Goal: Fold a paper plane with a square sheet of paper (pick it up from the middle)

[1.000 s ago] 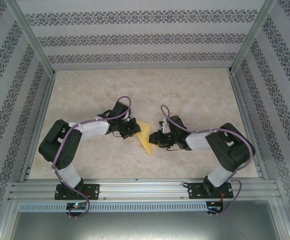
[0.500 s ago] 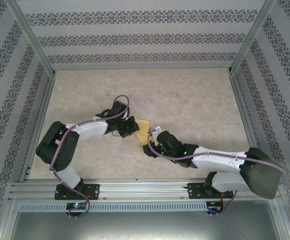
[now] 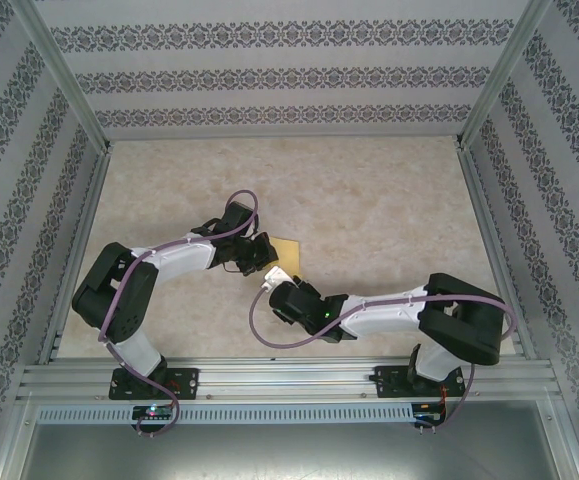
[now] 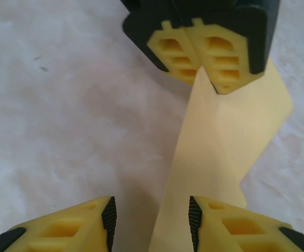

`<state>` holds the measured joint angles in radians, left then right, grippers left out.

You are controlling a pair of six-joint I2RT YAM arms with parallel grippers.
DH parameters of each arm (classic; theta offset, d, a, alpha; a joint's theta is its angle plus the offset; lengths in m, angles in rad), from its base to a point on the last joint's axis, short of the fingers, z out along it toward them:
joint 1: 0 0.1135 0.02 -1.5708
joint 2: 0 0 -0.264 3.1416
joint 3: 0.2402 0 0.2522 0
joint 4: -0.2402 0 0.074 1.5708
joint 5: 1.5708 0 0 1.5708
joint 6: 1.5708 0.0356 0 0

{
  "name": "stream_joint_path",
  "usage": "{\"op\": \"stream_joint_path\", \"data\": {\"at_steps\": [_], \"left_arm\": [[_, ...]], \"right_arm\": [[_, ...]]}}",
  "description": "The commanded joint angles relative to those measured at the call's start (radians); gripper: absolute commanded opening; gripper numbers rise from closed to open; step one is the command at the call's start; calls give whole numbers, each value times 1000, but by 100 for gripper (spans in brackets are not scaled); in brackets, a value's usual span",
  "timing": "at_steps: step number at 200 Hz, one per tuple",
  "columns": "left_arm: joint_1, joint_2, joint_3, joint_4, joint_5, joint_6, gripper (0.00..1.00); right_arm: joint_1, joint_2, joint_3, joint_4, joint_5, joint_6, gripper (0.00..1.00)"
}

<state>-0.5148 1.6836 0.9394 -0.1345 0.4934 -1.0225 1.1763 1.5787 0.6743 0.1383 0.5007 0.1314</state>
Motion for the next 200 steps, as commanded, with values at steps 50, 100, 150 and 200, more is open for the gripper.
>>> {"op": "stream_joint_path", "data": {"at_steps": [50,100,150,200], "left_arm": [[12,-4,19,-34,2,-10,5],[12,-4,17,-35,4,-8,5],[11,-15,15,-44,-3,-7,5],[12,-15,15,-43,0,-8,5]], "right_arm": [[13,74,30,9,61,-28,39],[13,78,16,42,81,-17,31],[10,87,4,40,94,-7,19],[8,92,3,35,106,-2,15]]}}
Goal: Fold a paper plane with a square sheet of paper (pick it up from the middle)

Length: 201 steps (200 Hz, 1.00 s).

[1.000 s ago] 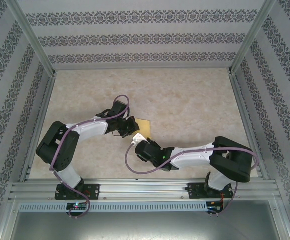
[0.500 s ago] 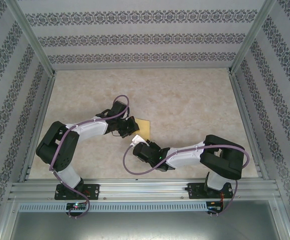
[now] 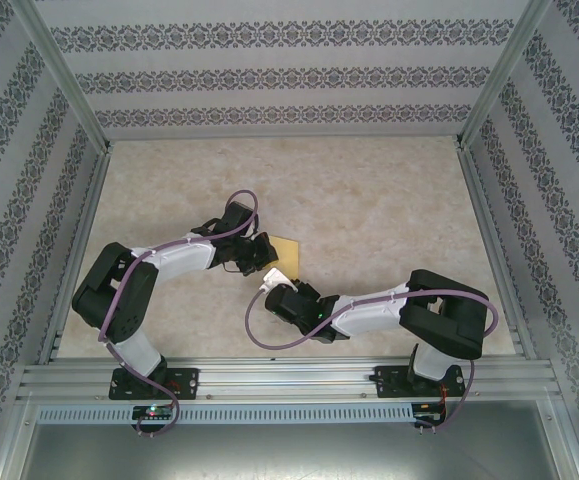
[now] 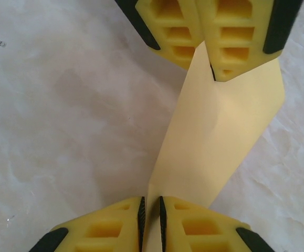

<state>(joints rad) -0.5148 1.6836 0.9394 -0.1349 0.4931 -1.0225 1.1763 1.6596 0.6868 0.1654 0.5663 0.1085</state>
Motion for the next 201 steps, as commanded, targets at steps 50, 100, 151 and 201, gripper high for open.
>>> {"op": "stream_joint_path", "data": {"at_steps": [50,100,151,201], "left_arm": [[12,-33,4,-47,-9,-11,6],[12,-57,0,-63,-32,-8,16],[22,-164,9,-196,-173,38,41],[38,-258,-37,-248,-272,31,54]], "right_arm": [[-2,4,-19,6,52,48,6],[-39,-34,-62,64,-72,53,0],[-115,-100,-140,199,-320,65,0],[-223,-99,-171,283,-569,148,0]]}}
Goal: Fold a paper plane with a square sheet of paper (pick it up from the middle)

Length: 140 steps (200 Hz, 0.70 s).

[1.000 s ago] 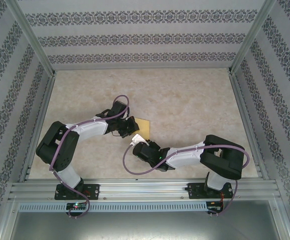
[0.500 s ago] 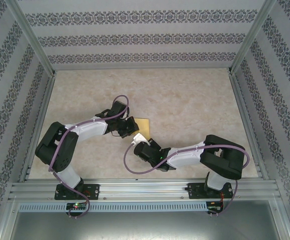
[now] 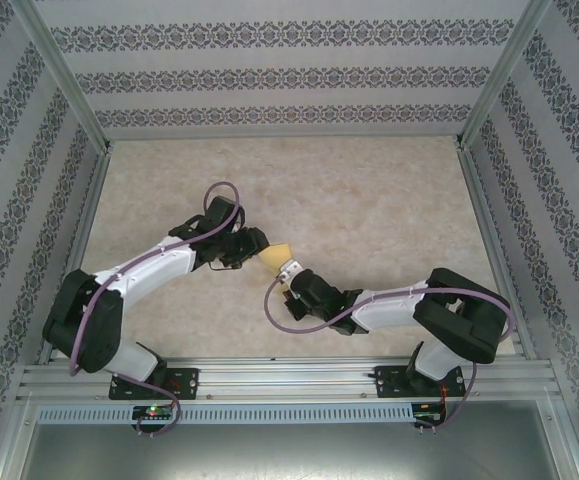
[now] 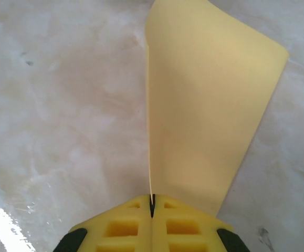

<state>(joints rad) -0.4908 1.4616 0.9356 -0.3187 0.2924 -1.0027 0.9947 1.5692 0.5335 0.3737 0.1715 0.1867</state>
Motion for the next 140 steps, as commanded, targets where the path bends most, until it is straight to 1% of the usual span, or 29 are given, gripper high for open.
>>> {"op": "stream_joint_path", "data": {"at_steps": [1,27,50,74,104,140], "left_arm": [[14,-36,-34,-63,-71,11,54],[15,-41,-46,-57,-69,9,54],[15,-42,-50,-48,-63,7,53],[15,-41,-51,-42,-55,9,52],[15,-37,-56,-27,-47,7,50],[15,-17,-59,-6,-23,6,49]], "right_arm": [[-44,-8,-18,78,-180,71,0],[-96,16,-27,122,-288,139,0],[-144,48,-58,226,-382,206,0],[-168,62,-86,304,-419,250,0],[-206,68,-99,329,-464,299,0],[-258,86,-98,357,-573,388,0]]}}
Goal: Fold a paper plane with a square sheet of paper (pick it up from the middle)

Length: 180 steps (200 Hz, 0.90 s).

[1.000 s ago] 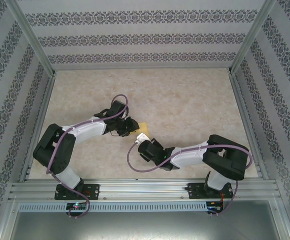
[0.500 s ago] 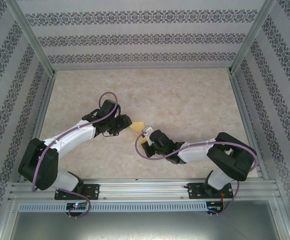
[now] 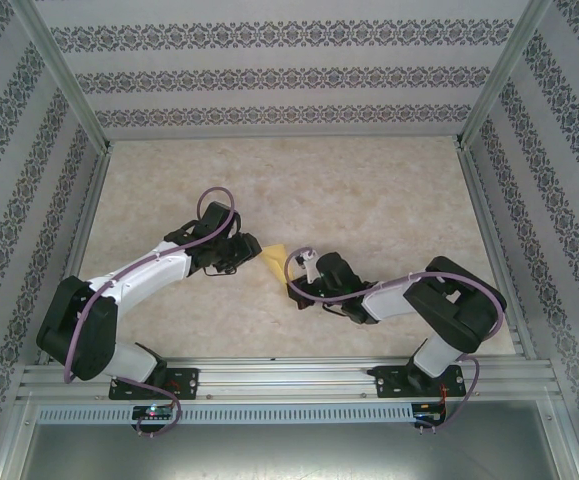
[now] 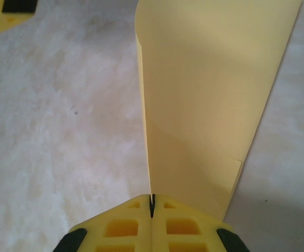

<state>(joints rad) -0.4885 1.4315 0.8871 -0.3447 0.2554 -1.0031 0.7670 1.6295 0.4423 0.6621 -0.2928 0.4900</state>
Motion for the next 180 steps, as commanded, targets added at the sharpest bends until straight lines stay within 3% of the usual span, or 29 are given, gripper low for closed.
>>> {"op": "stream_joint_path", "data": {"at_steps": [1,43,87,134,180], "left_arm": [[13,13,-11,20,15,6,49],[12,28,-32,97,69,12,42],[11,64,-70,199,132,17,33],[8,87,-102,307,190,26,33],[-9,171,-91,444,271,10,37]], "right_arm": [[-31,27,-8,70,-111,86,0],[-74,100,28,80,-250,190,0],[-128,195,37,257,-370,367,0],[-181,277,13,432,-425,550,0],[-193,293,15,418,-414,579,0]]}}
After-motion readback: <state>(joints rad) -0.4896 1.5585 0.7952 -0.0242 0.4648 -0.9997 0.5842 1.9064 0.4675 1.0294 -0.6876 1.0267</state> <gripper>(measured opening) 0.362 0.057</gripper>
